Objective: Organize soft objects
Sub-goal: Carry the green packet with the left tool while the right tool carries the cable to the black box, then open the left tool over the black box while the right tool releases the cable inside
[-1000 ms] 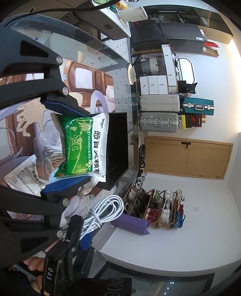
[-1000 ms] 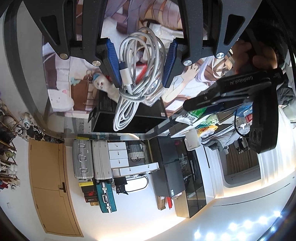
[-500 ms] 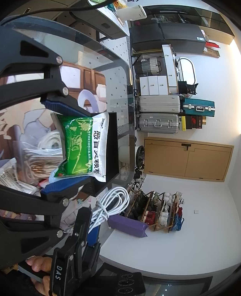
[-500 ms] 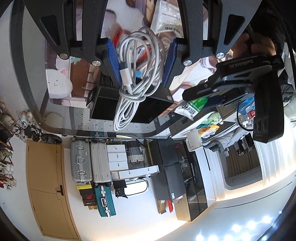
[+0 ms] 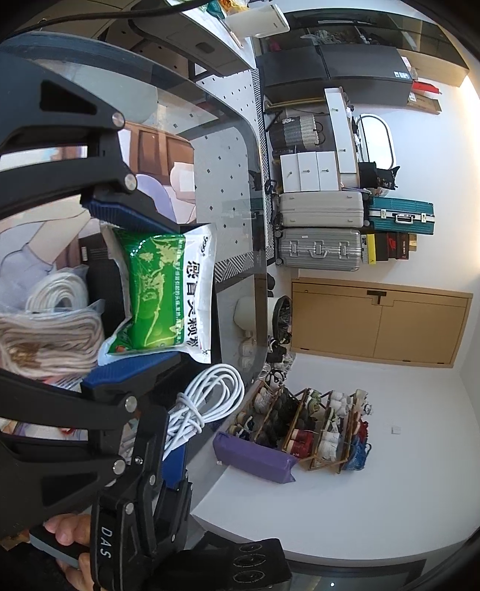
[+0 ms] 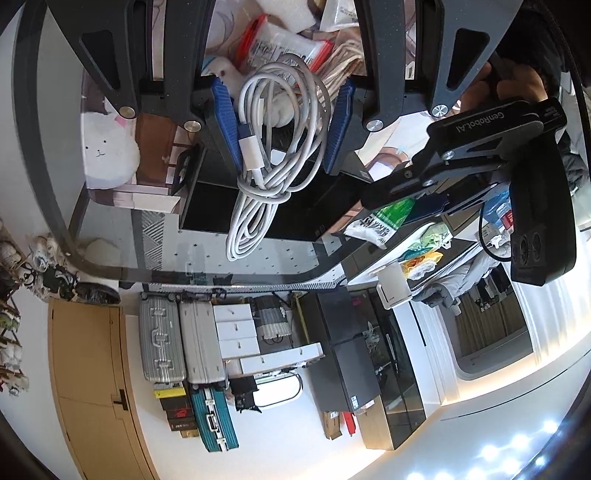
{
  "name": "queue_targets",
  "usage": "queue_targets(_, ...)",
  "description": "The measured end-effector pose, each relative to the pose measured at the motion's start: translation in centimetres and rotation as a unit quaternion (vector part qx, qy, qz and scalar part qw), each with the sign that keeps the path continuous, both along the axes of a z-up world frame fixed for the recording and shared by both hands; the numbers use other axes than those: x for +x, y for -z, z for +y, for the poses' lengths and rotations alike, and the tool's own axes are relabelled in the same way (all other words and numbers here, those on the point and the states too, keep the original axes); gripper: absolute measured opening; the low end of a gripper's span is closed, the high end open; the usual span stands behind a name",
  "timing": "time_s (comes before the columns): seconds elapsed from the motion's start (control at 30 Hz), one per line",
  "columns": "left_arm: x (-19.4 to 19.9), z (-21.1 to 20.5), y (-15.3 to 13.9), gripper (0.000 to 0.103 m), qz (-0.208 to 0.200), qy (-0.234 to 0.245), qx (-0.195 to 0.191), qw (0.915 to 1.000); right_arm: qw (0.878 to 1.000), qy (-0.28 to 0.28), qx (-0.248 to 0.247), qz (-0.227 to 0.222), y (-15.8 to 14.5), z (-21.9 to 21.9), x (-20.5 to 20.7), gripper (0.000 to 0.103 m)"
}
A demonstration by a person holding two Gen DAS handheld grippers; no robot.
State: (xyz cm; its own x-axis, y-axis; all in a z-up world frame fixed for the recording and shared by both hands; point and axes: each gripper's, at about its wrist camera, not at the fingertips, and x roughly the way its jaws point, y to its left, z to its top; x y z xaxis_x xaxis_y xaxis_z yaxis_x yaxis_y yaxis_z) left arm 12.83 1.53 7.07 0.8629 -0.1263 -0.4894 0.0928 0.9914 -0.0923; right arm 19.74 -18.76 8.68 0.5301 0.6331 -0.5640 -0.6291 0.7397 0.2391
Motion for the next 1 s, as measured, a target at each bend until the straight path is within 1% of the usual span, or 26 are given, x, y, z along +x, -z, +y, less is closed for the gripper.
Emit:
queue_targets(0.2, 2.2, 0.2, 0.8, 0.06, 0.016, -0.001, -0.001, 0.9999, 1.0, -0.001, -0.004, 0.018, 0.8, 0.6, 2.0, 0.045)
queue_targets(0.27, 2.7, 0.1, 1.1, 0.06, 0.02, 0.0, 0.006, 0.9998, 1.0, -0.001, -0.003, 0.027, 0.9, 0.8, 2.7, 0.045)
queue_targets(0.57, 4.7, -0.1, 2.4, 0.06, 0.042, 0.0, -0.002, 0.9991, 0.999, -0.008, -0.01, 0.038, 1.1, 1.8, 5.1, 0.045)
queue_targets(0.73, 5.5, 0.2, 2.5, 0.062, 0.047, -0.004, -0.005, 0.9989, 0.999, -0.012, -0.019, 0.038, 1.3, 2.5, 6.2, 0.046)
queue_targets(0.8, 5.6, 0.4, 2.7, 0.062, 0.052, -0.003, -0.01, 0.9986, 0.999, -0.006, -0.015, 0.038, 1.4, 2.3, 6.4, 0.052)
queue_targets(0.9, 5.6, 0.6, 2.7, 0.064, 0.052, -0.002, -0.01, 0.9986, 1.0, 0.004, -0.013, 0.02, 1.0, 1.8, 5.9, 0.054)
queue_targets(0.97, 5.3, 0.5, 2.7, 0.073, 0.049, 0.002, -0.012, 0.9987, 1.0, 0.015, -0.017, 0.015, 0.7, 1.2, 5.6, 0.063)
queue_targets(1.0, 5.2, 0.4, 2.6, 0.076, 0.048, 0.004, -0.012, 0.9987, 1.0, 0.023, -0.016, 0.01, 0.5, 0.7, 5.1, 0.072)
